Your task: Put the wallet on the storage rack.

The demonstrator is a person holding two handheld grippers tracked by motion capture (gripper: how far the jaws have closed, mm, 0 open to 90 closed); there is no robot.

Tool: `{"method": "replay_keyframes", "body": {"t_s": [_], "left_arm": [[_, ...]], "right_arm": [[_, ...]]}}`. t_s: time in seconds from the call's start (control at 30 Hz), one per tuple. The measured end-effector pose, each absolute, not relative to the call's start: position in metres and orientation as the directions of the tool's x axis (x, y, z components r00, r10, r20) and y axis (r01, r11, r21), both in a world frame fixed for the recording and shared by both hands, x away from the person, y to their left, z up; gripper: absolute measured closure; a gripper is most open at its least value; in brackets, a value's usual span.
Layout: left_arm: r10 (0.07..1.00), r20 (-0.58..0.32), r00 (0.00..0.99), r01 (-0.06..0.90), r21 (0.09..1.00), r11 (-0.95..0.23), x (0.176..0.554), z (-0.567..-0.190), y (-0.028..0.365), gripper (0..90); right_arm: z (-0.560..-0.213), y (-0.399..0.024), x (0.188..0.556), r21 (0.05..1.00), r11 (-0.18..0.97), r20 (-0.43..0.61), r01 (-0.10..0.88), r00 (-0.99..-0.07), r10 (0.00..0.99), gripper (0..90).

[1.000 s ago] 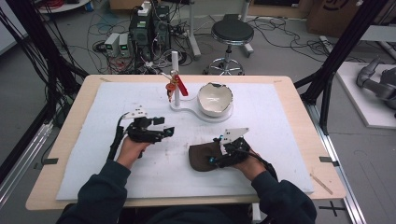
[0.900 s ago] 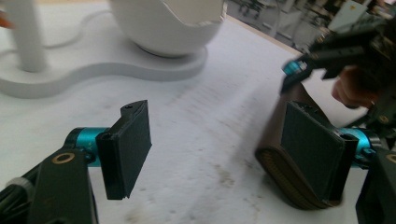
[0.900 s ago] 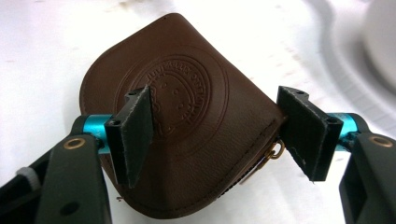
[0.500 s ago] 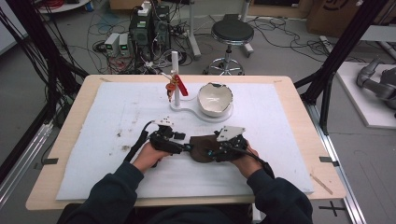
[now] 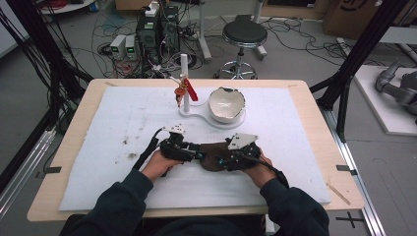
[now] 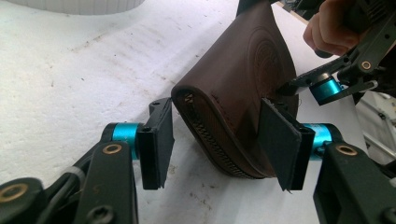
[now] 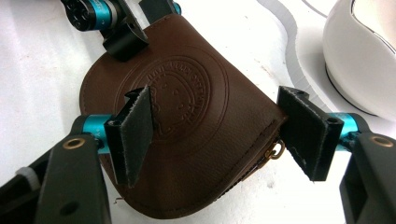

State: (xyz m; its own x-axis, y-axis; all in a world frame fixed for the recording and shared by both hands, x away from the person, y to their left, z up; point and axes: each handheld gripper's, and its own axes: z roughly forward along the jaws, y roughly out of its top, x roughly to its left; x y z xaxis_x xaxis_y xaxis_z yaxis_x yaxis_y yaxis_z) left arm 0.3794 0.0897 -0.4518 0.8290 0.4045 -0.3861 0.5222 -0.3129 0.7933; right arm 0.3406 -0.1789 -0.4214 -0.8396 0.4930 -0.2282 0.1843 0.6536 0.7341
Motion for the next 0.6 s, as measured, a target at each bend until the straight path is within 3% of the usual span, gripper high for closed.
{"method": "replay_keyframes", "body": {"t_s": [0.27,0.33,0.4,0.47,0.6], "left_arm": [[0.376,-0.26,0.889,0.393,0.854,-0.34,0.373,-0.445,0.088,52.9],[0.353,-0.21,0.912,0.337,0.873,-0.352,0.371,-0.443,0.088,59.4],[0.341,-0.168,0.925,0.293,0.887,-0.357,0.368,-0.441,0.087,59.5],[0.351,-0.177,0.919,0.306,0.883,-0.357,0.369,-0.441,0.087,59.4],[0.375,-0.193,0.907,0.33,0.879,-0.345,0.371,-0.441,0.088,56.7]], "right_arm": [[-0.424,-0.188,0.349,0.751,0.623,-0.151,0.217,-0.863,0.482,26.6],[-0.427,-0.194,0.357,0.776,0.588,-0.069,0.23,-0.895,0.442,25.4],[-0.431,-0.199,0.365,0.786,0.551,0.02,0.282,-0.902,0.432,23.1],[-0.435,-0.203,0.371,0.784,0.524,0.111,0.333,-0.905,0.41,31.4],[-0.435,-0.205,0.373,0.772,0.507,0.181,0.383,-0.898,0.402,38.1]]}}
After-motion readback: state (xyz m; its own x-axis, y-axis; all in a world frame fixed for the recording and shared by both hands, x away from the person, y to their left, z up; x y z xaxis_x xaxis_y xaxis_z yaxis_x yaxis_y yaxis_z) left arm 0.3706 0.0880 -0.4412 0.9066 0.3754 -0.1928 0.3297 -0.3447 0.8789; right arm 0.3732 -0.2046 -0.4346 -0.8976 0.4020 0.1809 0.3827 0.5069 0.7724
